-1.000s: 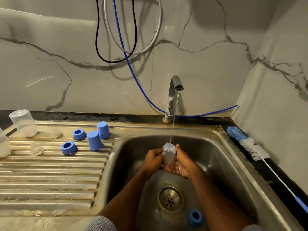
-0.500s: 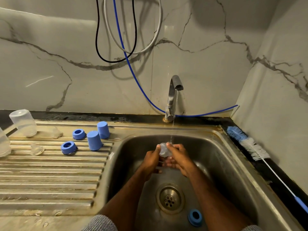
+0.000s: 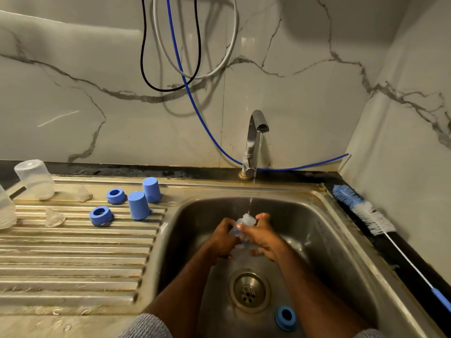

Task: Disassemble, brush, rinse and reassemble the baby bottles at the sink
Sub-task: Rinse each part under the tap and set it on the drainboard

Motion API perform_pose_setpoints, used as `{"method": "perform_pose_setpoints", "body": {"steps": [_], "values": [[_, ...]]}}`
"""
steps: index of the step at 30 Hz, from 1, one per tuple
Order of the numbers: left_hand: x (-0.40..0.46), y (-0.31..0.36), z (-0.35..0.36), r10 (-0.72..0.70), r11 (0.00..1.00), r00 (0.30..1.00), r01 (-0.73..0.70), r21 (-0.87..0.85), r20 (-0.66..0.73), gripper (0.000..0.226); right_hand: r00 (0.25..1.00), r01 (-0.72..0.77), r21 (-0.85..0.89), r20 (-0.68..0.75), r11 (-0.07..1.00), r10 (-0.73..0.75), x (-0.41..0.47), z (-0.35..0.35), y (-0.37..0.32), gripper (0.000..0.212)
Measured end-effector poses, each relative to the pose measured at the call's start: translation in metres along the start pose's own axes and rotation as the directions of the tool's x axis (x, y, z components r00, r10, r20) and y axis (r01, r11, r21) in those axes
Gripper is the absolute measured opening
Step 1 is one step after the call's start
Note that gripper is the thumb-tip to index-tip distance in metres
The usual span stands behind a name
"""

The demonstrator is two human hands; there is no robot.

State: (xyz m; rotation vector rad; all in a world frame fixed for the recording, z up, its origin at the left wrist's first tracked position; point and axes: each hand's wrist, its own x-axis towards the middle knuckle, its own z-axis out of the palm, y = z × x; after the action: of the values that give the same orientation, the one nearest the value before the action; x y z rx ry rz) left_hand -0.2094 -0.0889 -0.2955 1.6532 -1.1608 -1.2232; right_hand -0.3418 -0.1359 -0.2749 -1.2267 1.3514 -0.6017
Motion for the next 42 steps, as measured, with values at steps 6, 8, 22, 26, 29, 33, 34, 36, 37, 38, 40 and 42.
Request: {"method": "perform_pose_setpoints", "body": {"steps": [6,8,22,26,29,33,34,36,37,38,40,42], "values": [[0.014,-0.008,-0.002,0.11,0.98,0.991,-0.096,0.173,-0.074,0.05,0.965,0.197,-0.369,-0.09,0.908,-0.246,0.007,0.0,0.002,0.054],[0.016,-0.01,-0.003,0.111,0.969,0.986,-0.08,0.233,-0.125,0.047,0.956,0.21,-0.482,-0.081,0.85,-0.282,0.003,0.001,0.001,0.056],[-0.047,0.018,-0.021,0.283,0.89,0.932,-0.167,0.425,-0.226,0.017,0.994,0.1,-0.347,0.073,0.933,-0.079,-0.029,-0.001,-0.011,0.033],[-0.079,0.031,-0.044,0.373,0.845,0.903,-0.236,0.479,-0.213,0.01,0.976,0.199,-0.484,0.173,0.852,-0.13,-0.049,0.007,-0.023,0.03],[-0.1,0.039,-0.069,0.408,0.801,0.888,-0.235,0.551,-0.214,0.013,0.963,0.25,-0.551,0.229,0.796,-0.144,-0.068,0.017,-0.039,0.042],[-0.124,0.045,-0.106,0.394,0.784,0.886,-0.185,0.592,-0.244,0.012,0.932,0.342,-0.683,0.162,0.646,-0.323,-0.088,0.033,-0.056,0.071],[-0.128,0.043,-0.115,0.38,0.789,0.89,-0.17,0.59,-0.252,0.013,0.917,0.357,-0.699,0.137,0.62,-0.374,-0.092,0.036,-0.06,0.066],[-0.138,0.039,-0.132,0.366,0.789,0.892,-0.147,0.596,-0.265,0.015,0.878,0.398,-0.722,0.121,0.566,-0.463,-0.101,0.043,-0.07,0.054],[-0.142,0.037,-0.141,0.367,0.791,0.887,-0.141,0.595,-0.278,0.016,0.858,0.422,-0.723,0.122,0.548,-0.5,-0.106,0.047,-0.074,0.051],[-0.147,0.036,-0.148,0.368,0.796,0.884,-0.14,0.589,-0.287,0.016,0.846,0.433,-0.729,0.125,0.531,-0.518,-0.108,0.05,-0.076,0.051],[-0.158,0.032,-0.164,0.379,0.792,0.873,-0.135,0.595,-0.307,0.017,0.849,0.426,-0.767,0.156,0.48,-0.505,-0.114,0.058,-0.076,0.056],[-0.171,0.025,-0.182,0.383,0.788,0.864,-0.121,0.604,-0.327,0.018,0.873,0.405,-0.785,0.18,0.469,-0.452,-0.121,0.069,-0.073,0.063]]}}
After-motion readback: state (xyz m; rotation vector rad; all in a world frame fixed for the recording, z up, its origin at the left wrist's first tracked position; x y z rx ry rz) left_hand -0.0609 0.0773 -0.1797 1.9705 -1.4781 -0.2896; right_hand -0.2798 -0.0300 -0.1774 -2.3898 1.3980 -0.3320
